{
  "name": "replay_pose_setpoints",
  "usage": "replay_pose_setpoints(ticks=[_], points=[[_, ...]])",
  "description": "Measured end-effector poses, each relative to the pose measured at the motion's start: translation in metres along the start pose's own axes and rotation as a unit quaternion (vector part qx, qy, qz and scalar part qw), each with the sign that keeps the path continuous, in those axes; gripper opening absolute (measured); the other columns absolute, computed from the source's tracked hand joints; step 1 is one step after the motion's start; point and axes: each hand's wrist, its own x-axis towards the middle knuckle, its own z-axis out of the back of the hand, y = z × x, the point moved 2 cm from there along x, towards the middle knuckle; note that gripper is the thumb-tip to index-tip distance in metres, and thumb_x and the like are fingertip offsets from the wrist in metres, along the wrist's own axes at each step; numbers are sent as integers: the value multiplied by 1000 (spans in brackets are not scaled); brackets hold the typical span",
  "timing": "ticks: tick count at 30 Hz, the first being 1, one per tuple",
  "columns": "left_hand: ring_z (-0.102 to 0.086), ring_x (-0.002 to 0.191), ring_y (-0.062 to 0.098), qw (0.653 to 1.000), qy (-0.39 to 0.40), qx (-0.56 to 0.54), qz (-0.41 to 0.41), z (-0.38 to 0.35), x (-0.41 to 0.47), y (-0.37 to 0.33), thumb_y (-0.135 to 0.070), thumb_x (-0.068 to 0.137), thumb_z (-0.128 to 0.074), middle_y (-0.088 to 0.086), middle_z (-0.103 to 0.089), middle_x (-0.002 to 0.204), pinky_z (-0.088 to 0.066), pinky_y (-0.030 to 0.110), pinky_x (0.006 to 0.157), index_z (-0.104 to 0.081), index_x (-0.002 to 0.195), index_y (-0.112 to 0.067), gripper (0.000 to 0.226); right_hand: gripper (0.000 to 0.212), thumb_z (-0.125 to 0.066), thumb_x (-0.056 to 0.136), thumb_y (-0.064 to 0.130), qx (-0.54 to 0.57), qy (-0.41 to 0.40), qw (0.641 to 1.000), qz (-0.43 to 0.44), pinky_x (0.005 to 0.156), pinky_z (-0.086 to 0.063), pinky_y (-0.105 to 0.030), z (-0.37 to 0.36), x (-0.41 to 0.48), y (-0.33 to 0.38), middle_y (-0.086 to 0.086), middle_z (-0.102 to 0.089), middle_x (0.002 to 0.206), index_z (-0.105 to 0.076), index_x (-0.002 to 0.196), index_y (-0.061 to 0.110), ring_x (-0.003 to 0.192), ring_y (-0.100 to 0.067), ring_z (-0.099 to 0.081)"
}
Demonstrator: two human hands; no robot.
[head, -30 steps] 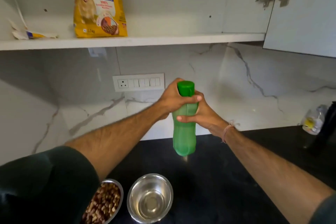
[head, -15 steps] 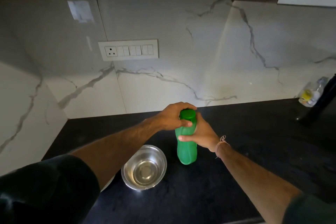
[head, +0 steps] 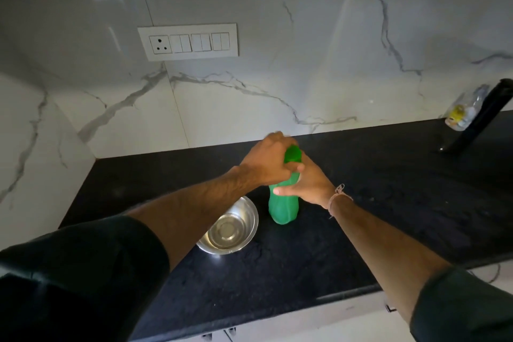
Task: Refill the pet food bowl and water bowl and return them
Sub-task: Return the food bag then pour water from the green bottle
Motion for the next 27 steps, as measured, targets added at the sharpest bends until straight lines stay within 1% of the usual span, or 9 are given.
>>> replay_pose_setpoints(ticks=[5,8,12,16,18,20,22,25,27], points=[[-58,89,19,986,-101,13,129,-18,-2,-16,-70,76,-69,-3,-51,98,-55,35,75,-55,110,-16,66,55,-96,54,26,22,-78,996,-27,76,-61,-25,-14,-4,-10,8,-76,94,-68,102,28,91,-5,-73],[-55,78,20,979,-103,38,172,-13,-2,-21,-82,75,-55,-4,-50,89,-47,35,65,-45,99,-20,67,79,-96,50,40,18,-89,995,-47,88,-59,-28,-16,-6,-12,9,-67,112,-58,119,32,103,-6,-68],[-56,86,19,985,-134,-29,108,-5,-17,-16,-58,74,-66,-4,-56,95,-46,34,69,-44,107,-21,55,81,-96,48,39,2,-93,995,-38,91,-58,-39,-17,-2,-9,-2,-63,118,-58,119,27,108,-16,-65],[-39,140,24,992,59,-84,-67,4,-17,-16,1,71,-67,7,-47,150,-34,39,114,-59,132,-15,63,88,-98,51,28,5,-119,992,-30,94,-53,-25,-17,-4,-8,4,-63,121,-54,128,26,113,-12,-64],[-47,135,23,991,98,-48,-72,11,-7,-15,2,79,-65,7,-58,142,-40,42,112,-68,127,-17,51,95,-98,54,30,4,-112,993,-33,102,-50,-27,-18,-5,-8,2,-58,129,-49,136,24,119,-13,-60],[-54,120,27,996,77,33,-25,16,4,-15,-32,89,-72,8,-59,129,-48,43,98,-64,133,-22,46,85,-97,58,33,-10,-97,995,-29,105,-51,-39,-17,-7,-7,-1,-53,128,-55,131,23,120,-17,-58],[-52,118,29,993,54,107,16,16,9,-14,-59,85,-68,10,-54,128,-49,42,92,-53,142,-23,69,72,-97,61,29,-5,-98,995,-20,106,-51,-45,-16,-8,-5,-2,-51,126,-61,122,23,120,-21,-58],[-34,135,30,987,137,58,-54,16,8,-15,-24,79,-74,10,-37,153,-40,44,103,-43,149,-26,76,75,-98,59,25,17,-107,994,-26,106,-51,-46,-16,-10,-4,-3,-55,126,-55,121,25,119,-21,-60],[-38,136,29,978,190,29,-85,18,7,-12,-4,81,-67,10,-43,152,-41,46,107,-49,146,-21,69,90,-98,59,27,21,-99,994,-41,105,-51,-46,-16,-9,-5,-4,-57,129,-47,132,20,119,-21,-61]])
